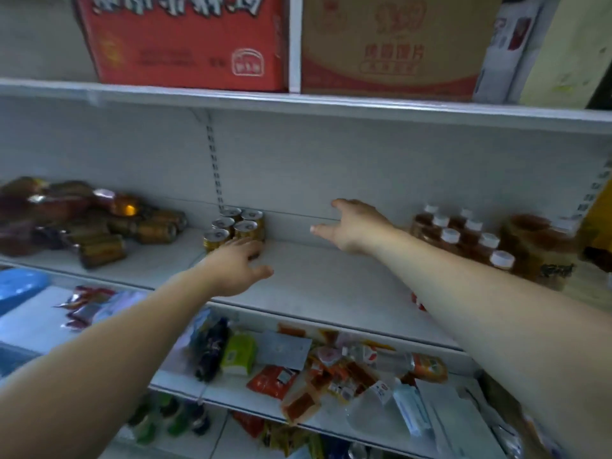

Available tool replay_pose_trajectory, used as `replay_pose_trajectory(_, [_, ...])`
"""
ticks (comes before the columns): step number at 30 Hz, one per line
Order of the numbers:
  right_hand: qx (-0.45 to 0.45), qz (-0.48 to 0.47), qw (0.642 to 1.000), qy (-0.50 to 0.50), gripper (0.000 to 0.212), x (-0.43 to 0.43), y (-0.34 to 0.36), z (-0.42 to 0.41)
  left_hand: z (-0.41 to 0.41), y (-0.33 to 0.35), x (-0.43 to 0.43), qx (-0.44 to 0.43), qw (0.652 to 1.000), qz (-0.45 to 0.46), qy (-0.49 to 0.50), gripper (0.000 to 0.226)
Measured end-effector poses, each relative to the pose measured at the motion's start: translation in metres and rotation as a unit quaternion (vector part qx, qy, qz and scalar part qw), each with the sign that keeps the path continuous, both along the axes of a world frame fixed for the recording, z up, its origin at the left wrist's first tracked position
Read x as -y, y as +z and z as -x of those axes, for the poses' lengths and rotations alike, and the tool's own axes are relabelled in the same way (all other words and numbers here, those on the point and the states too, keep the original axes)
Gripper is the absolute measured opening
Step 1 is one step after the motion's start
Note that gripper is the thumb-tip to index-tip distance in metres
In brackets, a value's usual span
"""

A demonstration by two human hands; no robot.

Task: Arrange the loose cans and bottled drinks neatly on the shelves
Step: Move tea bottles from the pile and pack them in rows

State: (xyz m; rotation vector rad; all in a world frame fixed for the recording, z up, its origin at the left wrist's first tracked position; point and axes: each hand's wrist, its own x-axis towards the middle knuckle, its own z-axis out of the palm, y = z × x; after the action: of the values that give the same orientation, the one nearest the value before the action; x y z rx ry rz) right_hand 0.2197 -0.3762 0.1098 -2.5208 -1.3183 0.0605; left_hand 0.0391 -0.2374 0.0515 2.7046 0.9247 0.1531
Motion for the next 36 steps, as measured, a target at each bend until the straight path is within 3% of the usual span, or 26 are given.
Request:
replay_pose_trajectory(8, [-0.020,0.013,0.995,0.092,0.086,-0.157,-0.004,0.141,0.166,0.018,-0.092,-0.029,0.997,-0.018,0.065,0.075])
replay_pose_trajectory(14, [-0.028,0.007,0.986,0.166,0.084,-0.245,-0.013,0.214,0.231,0.014,-0.144,-0.036,0.994,-0.007,0.105,0.070])
replay_pose_trajectory(28, [-0.063,0.004,0.982,0.179,0.079,-0.475,-0.046,0.211,0.241,-0.002,-0.349,-0.052,0.983,0.002,0.178,0.070])
replay_pose_trajectory(36, [-0.071,0.051,0.985,0.148,0.080,-0.591,-0.059,0.199,0.227,-0.006,-0.456,-0.047,0.985,-0.077,0.147,0.059])
